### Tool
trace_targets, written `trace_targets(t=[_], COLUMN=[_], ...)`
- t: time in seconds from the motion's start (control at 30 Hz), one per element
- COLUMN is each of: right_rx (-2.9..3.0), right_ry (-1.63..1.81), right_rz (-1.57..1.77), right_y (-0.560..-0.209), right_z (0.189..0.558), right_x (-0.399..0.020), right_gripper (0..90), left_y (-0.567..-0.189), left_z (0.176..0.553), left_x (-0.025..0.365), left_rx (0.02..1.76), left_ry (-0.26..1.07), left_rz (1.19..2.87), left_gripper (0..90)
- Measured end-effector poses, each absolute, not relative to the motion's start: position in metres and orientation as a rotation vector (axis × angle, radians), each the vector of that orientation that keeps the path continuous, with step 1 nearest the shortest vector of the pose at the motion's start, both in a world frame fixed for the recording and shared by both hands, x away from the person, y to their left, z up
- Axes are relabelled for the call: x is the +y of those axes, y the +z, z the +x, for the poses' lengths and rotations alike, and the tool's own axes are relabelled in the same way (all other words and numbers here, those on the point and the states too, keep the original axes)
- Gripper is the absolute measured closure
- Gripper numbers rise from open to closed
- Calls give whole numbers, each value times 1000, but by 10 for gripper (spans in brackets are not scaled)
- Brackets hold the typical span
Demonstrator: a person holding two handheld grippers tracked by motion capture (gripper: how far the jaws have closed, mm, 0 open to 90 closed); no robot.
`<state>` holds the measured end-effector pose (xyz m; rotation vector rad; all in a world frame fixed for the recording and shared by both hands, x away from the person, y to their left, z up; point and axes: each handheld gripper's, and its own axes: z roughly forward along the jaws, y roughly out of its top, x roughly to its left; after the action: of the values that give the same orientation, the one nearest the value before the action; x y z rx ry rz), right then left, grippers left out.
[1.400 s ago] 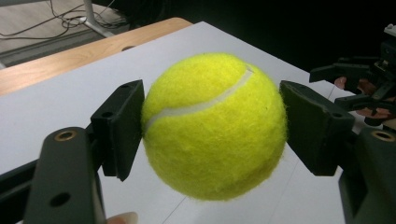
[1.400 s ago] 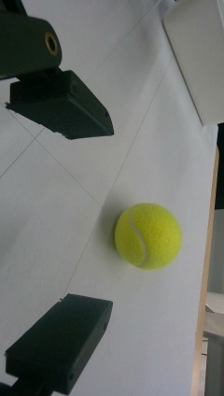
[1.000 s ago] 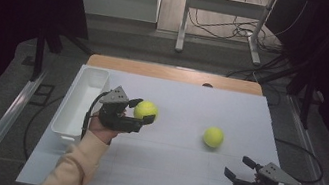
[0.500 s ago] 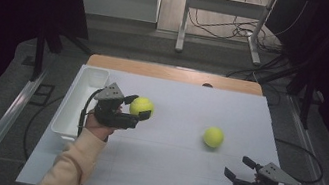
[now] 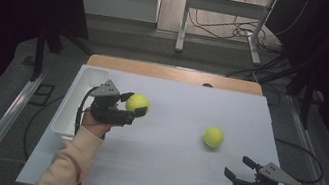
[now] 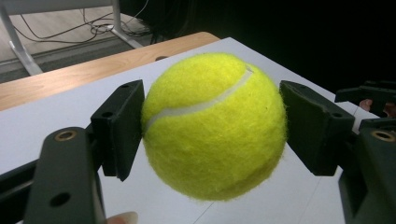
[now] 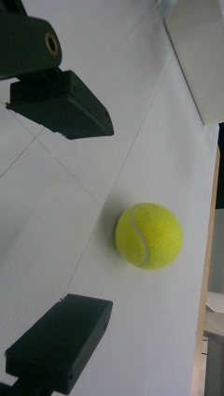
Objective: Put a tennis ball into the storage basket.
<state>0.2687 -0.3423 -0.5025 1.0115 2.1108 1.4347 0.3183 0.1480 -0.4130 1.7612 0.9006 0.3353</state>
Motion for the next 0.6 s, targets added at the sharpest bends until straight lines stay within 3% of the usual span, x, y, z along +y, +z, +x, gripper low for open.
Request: trace_targets(t=[0.6], right_rx=[2110], right_ry=[1435], right_rz=[1015], right_y=[-503], right_z=[269], right_x=[-342], right_gripper=[144], left_y=[-410], left_z=[322], left_x=[171], left_rx=[965], left_ry=[369], left_rz=[1713], left_gripper=[271])
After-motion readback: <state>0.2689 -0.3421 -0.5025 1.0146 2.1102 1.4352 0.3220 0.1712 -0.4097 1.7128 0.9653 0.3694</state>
